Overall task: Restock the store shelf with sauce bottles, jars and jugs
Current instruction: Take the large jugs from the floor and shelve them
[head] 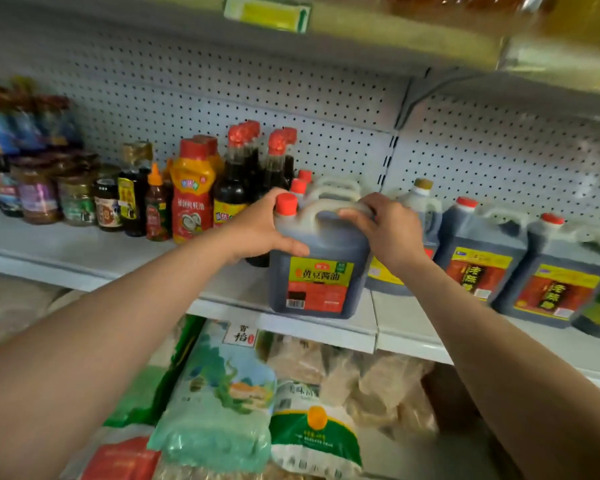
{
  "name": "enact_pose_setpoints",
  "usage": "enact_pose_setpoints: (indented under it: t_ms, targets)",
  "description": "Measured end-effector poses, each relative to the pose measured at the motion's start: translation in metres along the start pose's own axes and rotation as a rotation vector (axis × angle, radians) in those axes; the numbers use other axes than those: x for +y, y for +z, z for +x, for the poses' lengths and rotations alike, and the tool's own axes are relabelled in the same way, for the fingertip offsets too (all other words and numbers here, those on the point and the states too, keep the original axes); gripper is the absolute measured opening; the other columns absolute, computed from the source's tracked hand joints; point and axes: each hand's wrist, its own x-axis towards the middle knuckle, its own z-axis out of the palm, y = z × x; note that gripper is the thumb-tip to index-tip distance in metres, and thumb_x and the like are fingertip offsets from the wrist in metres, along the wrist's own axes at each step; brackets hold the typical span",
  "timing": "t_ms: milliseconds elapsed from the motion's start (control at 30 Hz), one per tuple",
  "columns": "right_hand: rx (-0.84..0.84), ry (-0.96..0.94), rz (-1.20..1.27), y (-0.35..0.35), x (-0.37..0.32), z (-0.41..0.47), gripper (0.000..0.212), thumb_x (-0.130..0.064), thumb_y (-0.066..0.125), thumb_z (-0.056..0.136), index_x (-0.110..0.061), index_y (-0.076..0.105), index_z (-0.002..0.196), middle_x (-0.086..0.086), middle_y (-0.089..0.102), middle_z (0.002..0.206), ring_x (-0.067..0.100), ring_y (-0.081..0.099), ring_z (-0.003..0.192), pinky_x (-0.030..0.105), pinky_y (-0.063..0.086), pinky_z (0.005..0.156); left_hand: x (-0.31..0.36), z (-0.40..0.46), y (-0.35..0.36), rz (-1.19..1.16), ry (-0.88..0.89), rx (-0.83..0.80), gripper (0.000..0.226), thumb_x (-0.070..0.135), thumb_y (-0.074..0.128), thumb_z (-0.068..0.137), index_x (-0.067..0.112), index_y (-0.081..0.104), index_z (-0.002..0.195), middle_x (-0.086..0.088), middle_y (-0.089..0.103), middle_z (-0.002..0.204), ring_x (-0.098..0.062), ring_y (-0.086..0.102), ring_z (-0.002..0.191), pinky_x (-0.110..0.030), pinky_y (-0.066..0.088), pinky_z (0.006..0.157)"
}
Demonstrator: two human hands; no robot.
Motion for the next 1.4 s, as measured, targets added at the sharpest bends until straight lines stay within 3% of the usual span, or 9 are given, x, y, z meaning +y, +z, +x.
enact_pose_setpoints:
  t_ms: [267, 400, 467, 533, 633, 767, 933, 1067, 1400]
  targets:
    - [0.051, 0.14, -0.028, 0.039, 0.025, 0.016, 0.056, -0.067, 0.06, 0.084, -0.017, 0.067, 0.109, 0.012, 0.074, 0.096, 0.037, 0.066, 0.095, 0.043, 0.052, 0.074, -0.031, 0.059, -0.001, 0.049, 0.019, -0.085, 0.086, 0.027, 0.096, 0.056, 0.031, 0.046, 0.125, 0.013, 0.06, 0.113, -0.011, 0.057, 0.108, -0.026, 0.047, 0.086]
    - [0.005, 0.097, -0.078, 0.036, 0.022, 0.015, 0.06, -0.067, 0.058, 0.084, -0.019, 0.058, 0.12, 0.008, 0.071, 0.111, 0.036, 0.065, 0.103, 0.044, 0.052, 0.079, -0.028, 0.062, -0.004, 0.326, 0.033, -0.058, 0.096, 0.045, 0.094, 0.051, 0.025, 0.043, 0.13, 0.001, 0.051, 0.129, -0.019, 0.05, 0.118, -0.033, 0.044, 0.087]
    - [-0.136, 0.024, -0.025, 0.031, 0.017, 0.01, 0.083, -0.069, 0.065, 0.076, -0.02, 0.045, 0.14, 0.007, 0.056, 0.141, 0.029, 0.057, 0.124, 0.043, 0.049, 0.097, -0.019, 0.059, -0.004, 0.53, 0.105, -0.011, 0.119, 0.05, 0.093, 0.052, 0.023, 0.028, 0.148, -0.005, 0.031, 0.153, -0.026, 0.035, 0.137, -0.038, 0.039, 0.105]
    - [-0.318, -0.016, -0.088, 0.025, 0.011, 0.006, 0.116, -0.063, 0.082, 0.063, -0.021, 0.025, 0.155, 0.006, 0.024, 0.163, 0.023, 0.033, 0.146, 0.038, 0.035, 0.116, -0.011, 0.056, -0.004, 0.69, 0.262, -0.017, 0.134, 0.051, 0.091, 0.055, 0.027, 0.008, 0.157, -0.001, 0.007, 0.165, -0.024, 0.012, 0.15, -0.04, 0.021, 0.12]
    - [-0.425, -0.021, -0.296, 0.017, 0.004, 0.008, 0.136, -0.05, 0.094, 0.053, -0.024, 0.01, 0.157, 0.002, 0.001, 0.167, 0.024, 0.012, 0.153, 0.041, 0.03, 0.118, -0.007, 0.056, -0.002, 0.935, 0.383, -0.129, 0.134, 0.053, 0.088, 0.058, 0.031, 0.001, 0.158, 0.004, 0.001, 0.166, -0.02, -0.005, 0.152, -0.042, 0.003, 0.123]
    - [-0.416, 0.031, -0.353, 0.021, -0.003, 0.011, 0.128, -0.043, 0.097, 0.05, -0.02, 0.019, 0.149, 0.012, 0.013, 0.16, 0.033, 0.027, 0.147, 0.043, 0.04, 0.108, -0.004, 0.057, 0.002, 1.08, 0.351, -0.156, 0.138, 0.058, 0.088, 0.053, 0.029, 0.001, 0.157, 0.001, 0.013, 0.163, -0.023, 0.003, 0.15, -0.044, 0.0, 0.123]
    - [-0.42, 0.104, -0.265, 0.03, -0.002, 0.022, 0.121, -0.034, 0.101, 0.045, -0.019, 0.025, 0.139, 0.016, 0.037, 0.136, 0.039, 0.057, 0.116, 0.039, 0.051, 0.089, -0.001, 0.058, 0.007, 1.107, 0.391, -0.123, 0.13, 0.056, 0.088, 0.054, 0.023, 0.012, 0.154, -0.001, 0.035, 0.15, -0.025, 0.023, 0.14, -0.038, 0.013, 0.118]
    - [-0.399, 0.101, -0.227, 0.034, 0.004, 0.026, 0.124, -0.033, 0.102, 0.043, -0.02, 0.025, 0.14, 0.017, 0.046, 0.13, 0.037, 0.057, 0.114, 0.034, 0.045, 0.082, -0.003, 0.063, 0.006, 1.101, 0.42, -0.1, 0.125, 0.056, 0.089, 0.052, 0.023, 0.019, 0.15, -0.001, 0.041, 0.144, -0.026, 0.028, 0.135, -0.038, 0.022, 0.113]
    - [-0.375, 0.094, -0.172, 0.046, 0.014, 0.047, 0.122, -0.029, 0.101, 0.047, -0.016, 0.025, 0.142, 0.017, 0.043, 0.135, 0.036, 0.055, 0.118, 0.036, 0.046, 0.09, -0.006, 0.09, 0.012, 1.183, 0.404, -0.064, 0.126, 0.056, 0.09, 0.05, 0.019, 0.022, 0.149, -0.004, 0.046, 0.138, -0.027, 0.034, 0.131, -0.039, 0.019, 0.116]
